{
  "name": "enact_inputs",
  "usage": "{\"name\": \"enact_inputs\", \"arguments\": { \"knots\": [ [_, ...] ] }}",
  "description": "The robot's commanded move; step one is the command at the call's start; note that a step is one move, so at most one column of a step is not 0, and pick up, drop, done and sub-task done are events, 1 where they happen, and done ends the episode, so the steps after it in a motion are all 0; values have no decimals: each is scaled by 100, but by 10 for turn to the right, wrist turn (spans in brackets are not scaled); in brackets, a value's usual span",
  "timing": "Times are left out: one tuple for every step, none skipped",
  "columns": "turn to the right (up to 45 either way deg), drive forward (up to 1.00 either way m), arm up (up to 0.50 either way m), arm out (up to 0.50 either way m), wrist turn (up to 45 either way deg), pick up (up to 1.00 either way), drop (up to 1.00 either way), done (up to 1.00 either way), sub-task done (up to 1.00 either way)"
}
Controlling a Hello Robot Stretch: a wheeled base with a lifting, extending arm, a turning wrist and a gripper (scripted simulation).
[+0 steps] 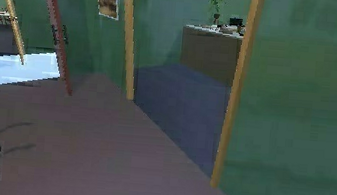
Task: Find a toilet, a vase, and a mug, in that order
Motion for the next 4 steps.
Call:
{"name": "enact_inputs", "arguments": {
  "knots": [
    [-90, 0, 0, 0, 0, 0, 0, 0, 0],
    [0, 100, 0, 0, 0, 0, 0, 0, 0],
    [-120, 0, 0, 0, 0, 0, 0, 0, 0],
    [0, 10, 0, 0, 0, 0, 0, 0, 0]
  ]
}}
